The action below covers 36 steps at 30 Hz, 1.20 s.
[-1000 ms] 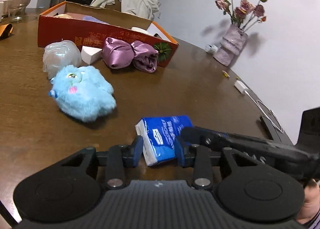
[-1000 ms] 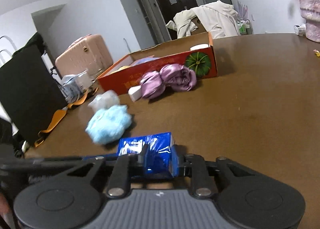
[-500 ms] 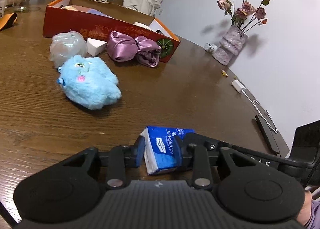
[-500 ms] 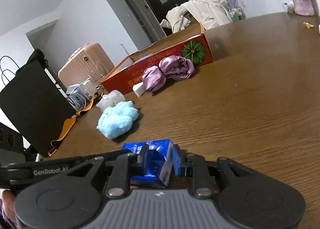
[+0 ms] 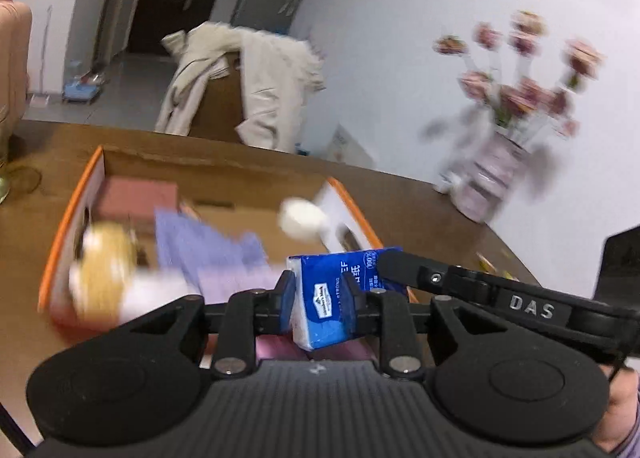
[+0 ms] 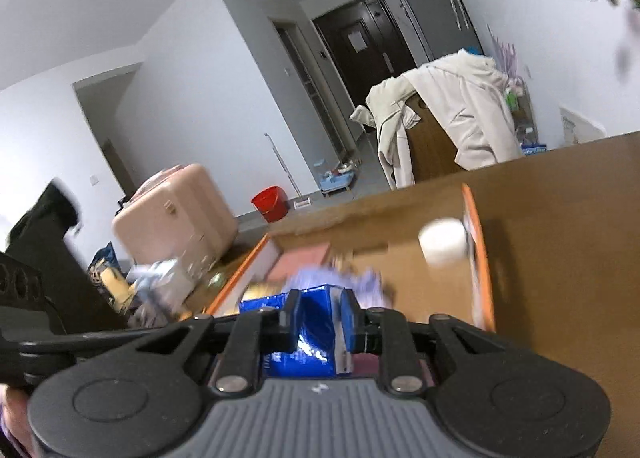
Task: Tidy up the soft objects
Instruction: 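Carry the blue tissue pack into the box and open both tools, then withdraw both tools up from the box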
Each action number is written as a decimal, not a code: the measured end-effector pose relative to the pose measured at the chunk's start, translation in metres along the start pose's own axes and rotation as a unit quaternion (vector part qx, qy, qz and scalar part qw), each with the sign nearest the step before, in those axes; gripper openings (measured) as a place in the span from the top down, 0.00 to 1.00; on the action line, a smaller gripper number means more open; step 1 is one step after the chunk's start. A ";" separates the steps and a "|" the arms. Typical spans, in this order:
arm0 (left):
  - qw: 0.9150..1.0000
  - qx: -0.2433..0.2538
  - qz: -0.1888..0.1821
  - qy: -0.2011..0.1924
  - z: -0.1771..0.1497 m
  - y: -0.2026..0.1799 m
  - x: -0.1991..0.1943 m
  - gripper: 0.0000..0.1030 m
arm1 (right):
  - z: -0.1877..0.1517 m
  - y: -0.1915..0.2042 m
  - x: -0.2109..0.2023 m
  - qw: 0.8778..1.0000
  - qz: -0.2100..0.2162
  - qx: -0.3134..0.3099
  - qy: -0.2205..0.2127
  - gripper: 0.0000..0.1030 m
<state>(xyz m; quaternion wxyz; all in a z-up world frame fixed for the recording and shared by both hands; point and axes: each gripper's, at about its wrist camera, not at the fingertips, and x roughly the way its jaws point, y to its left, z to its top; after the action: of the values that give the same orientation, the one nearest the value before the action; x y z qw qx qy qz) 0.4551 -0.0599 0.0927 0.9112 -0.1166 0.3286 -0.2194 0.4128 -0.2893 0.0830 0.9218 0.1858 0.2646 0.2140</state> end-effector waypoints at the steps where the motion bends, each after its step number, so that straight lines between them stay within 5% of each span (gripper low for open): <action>1: 1.000 -0.007 0.001 0.008 0.017 0.010 0.017 0.76 | 0.017 -0.002 0.024 1.000 -0.009 -0.009 0.003 0.81; 6: 0.998 -0.039 0.030 0.048 0.068 0.059 0.097 0.76 | 0.067 -0.030 0.123 0.998 -0.030 0.022 0.055 0.81; 11: 0.996 -0.042 0.045 0.068 0.082 0.089 0.148 0.75 | 0.076 -0.051 0.191 0.993 -0.059 0.047 0.094 0.78; 13: 0.995 -0.046 0.048 0.071 0.082 0.096 0.157 0.61 | 0.072 -0.054 0.213 0.989 -0.073 0.048 0.118 0.78; 15: 0.996 -0.039 0.055 0.063 0.082 0.099 0.159 0.59 | 0.069 -0.053 0.220 0.988 -0.094 0.041 0.119 0.73; 18: 0.997 -0.030 0.051 0.058 0.082 0.100 0.152 0.56 | 0.069 -0.048 0.215 0.990 -0.100 0.015 0.097 0.63; 25: 0.996 -0.019 0.078 0.038 0.088 0.089 0.107 0.47 | 0.081 -0.032 0.175 0.993 -0.096 -0.011 0.075 0.57; 36: 0.992 0.073 0.100 -0.037 0.061 0.024 -0.048 0.28 | 0.088 0.012 0.015 0.986 -0.124 -0.114 0.022 0.40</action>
<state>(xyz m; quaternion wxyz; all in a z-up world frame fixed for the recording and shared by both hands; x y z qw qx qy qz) 0.4698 -0.0121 0.1565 0.9463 -0.0246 0.2875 -0.1456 0.4706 -0.2913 0.1516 0.9501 0.0407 0.2801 0.1312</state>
